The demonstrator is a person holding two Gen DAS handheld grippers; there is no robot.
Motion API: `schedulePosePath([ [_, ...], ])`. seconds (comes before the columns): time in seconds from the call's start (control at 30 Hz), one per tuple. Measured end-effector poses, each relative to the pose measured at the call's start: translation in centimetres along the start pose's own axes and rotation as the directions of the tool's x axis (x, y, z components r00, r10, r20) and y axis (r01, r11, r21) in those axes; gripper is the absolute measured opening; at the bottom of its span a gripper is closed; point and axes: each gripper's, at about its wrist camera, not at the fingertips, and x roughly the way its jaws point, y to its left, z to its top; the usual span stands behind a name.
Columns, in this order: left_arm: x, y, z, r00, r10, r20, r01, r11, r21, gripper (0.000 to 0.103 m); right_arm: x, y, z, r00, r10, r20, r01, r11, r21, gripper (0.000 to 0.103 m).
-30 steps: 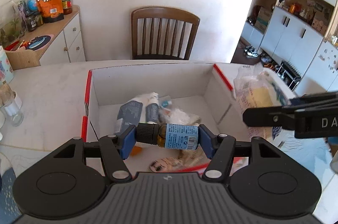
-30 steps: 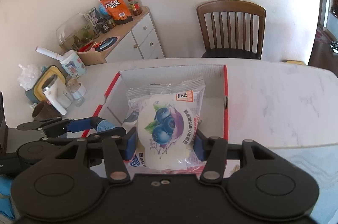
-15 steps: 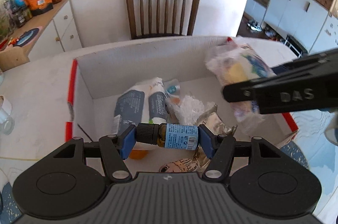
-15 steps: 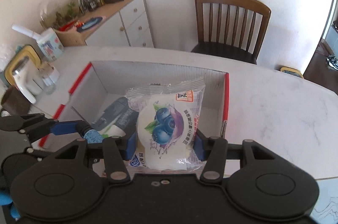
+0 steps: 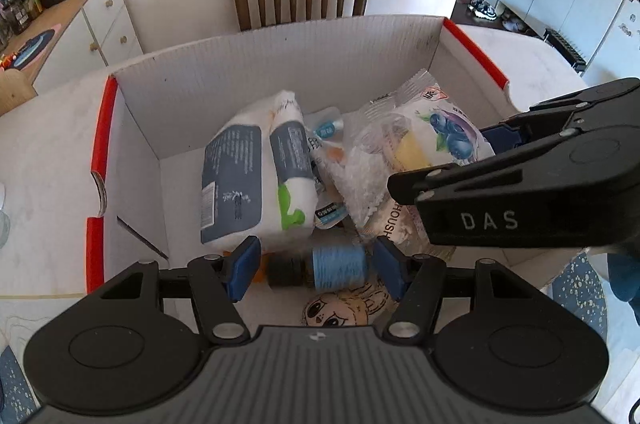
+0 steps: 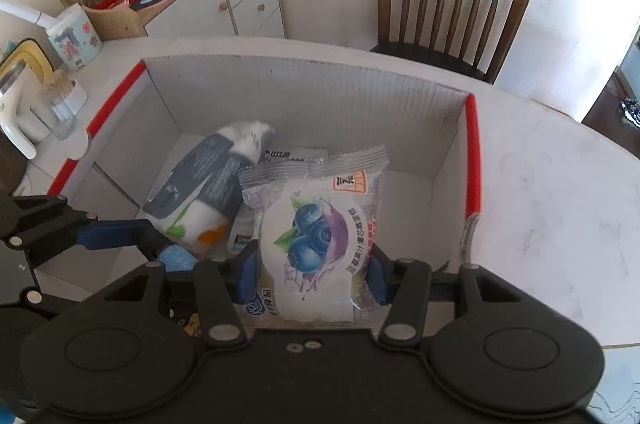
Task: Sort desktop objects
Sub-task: 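Open the left tool to drop the bottle while the right tool releases the blueberry pack, then withdraw both tools up out of the red box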
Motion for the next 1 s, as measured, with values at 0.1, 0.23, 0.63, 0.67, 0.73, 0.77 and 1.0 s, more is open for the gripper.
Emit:
schedulePosePath([
  [0.1,0.4,0.5,0.3,1.000,-0.002,-0.017,0.002,1.000,-0.021,0.062,0.6,0.3,0.0,1.000,-0.003,-0.013,0.003,1.000,-0.013,0.052],
  [0.23,0.7,0.7,0.2,1.000,0.001,-0.027,-0.002,1.000,-0.024,0.061,1.2,0.6,-0.3,1.000,-0.004,-0.028,0.004,1.000,-0.014,0.053],
  [0.63,0.5,0.7,-0.7,1.000,0.023,-0.012,-0.023,0.999,-0.025,0.061,0.3,0.5,0.1,1.000,0.007,0.003,-0.007,1.000,-0.024,0.061],
  [0.67,0.3,0.7,-0.8,1.000,0.027,-0.008,-0.027,0.999,-0.026,0.061,0.0,0.5,0.1,1.000,0.005,0.013,-0.004,1.000,-0.026,0.061],
  [0.73,0.0,0.6,-0.9,0.999,0.034,0.001,-0.033,0.999,-0.029,0.061,-0.6,0.5,0.3,1.000,0.011,0.024,-0.010,1.000,-0.029,0.062],
  [0.77,-0.2,0.6,-0.9,0.999,0.037,0.007,-0.037,0.999,-0.028,0.061,-0.8,0.4,0.3,1.000,0.012,0.027,-0.011,1.000,-0.028,0.062],
  [1.0,-1.9,0.4,-1.2,0.998,0.036,0.045,-0.034,0.999,-0.039,0.061,-2.8,0.2,0.0,0.998,0.028,0.051,-0.027,0.999,-0.019,0.062],
])
